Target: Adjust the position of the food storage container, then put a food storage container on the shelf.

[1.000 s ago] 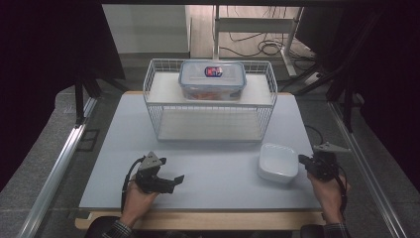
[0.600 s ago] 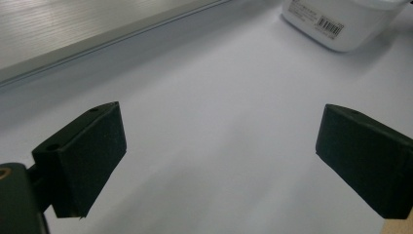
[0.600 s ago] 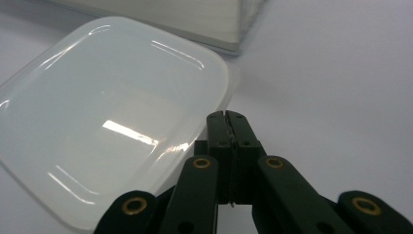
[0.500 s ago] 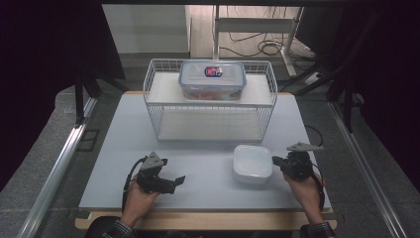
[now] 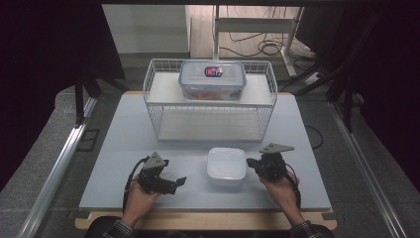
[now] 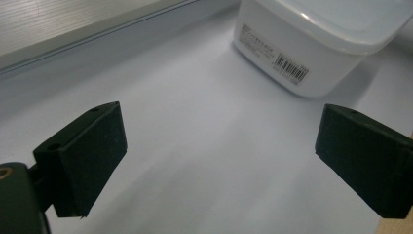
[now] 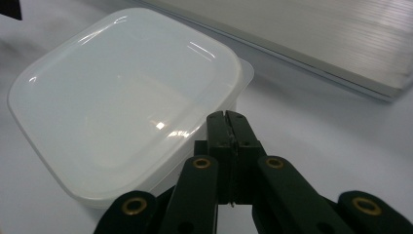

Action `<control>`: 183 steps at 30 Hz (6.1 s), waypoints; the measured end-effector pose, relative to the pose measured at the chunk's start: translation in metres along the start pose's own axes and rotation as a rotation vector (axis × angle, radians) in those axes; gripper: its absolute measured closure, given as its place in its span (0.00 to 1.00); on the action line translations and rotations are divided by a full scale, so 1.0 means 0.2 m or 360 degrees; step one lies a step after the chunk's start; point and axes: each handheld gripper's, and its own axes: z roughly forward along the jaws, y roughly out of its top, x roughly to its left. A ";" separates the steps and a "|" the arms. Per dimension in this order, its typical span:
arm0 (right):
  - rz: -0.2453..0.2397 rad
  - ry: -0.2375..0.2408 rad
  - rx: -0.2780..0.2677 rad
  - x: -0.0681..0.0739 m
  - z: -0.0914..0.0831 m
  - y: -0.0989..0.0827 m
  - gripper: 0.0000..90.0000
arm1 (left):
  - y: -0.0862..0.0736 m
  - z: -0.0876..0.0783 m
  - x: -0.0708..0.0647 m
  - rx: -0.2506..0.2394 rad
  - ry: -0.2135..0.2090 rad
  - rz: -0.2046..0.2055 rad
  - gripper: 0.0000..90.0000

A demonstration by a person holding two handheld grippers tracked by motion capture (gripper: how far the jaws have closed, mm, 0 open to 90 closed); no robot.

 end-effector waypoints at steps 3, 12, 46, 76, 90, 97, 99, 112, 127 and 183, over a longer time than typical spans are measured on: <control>-0.0022 0.0031 -0.0004 0.04 0.03 0.01 0.99 | 0.00 0.00 0.00 0.0005 -0.0004 0.0001 0.05; -0.0086 0.0020 0.0003 0.09 0.06 0.02 0.86 | 0.00 0.00 0.00 0.0033 -0.0005 0.0011 0.05; -0.0182 0.0148 -0.0112 0.04 -0.04 -0.04 0.06 | 0.02 0.00 0.00 0.0052 -0.0035 0.0026 0.03; -0.0134 0.0261 0.0101 0.11 0.13 0.15 0.17 | 0.34 0.24 -0.06 0.0184 -0.0175 0.0076 0.13; 0.0023 0.0398 0.0182 0.13 0.14 0.12 0.27 | 0.31 0.25 -0.07 0.0284 -0.0404 -0.0077 0.18; 0.0120 0.0364 0.0159 0.11 0.04 0.10 0.59 | 0.28 0.14 -0.08 0.0203 -0.0346 -0.0138 0.58; 0.0158 0.0365 0.0158 0.11 0.03 0.10 0.65 | 0.28 0.13 -0.07 0.0180 -0.0359 -0.0178 0.64; 0.0164 0.0216 -0.0002 0.14 -0.04 0.09 0.87 | 0.27 0.09 -0.08 0.0063 -0.0275 -0.0201 0.88; 0.0045 0.0185 -0.0187 0.17 -0.07 0.12 0.87 | 0.31 0.01 -0.10 -0.0090 -0.0183 -0.0129 0.88; -0.0291 0.0006 -0.0710 0.21 -0.40 0.70 0.86 | 0.88 -0.38 -0.11 -0.0573 0.0086 0.0320 0.88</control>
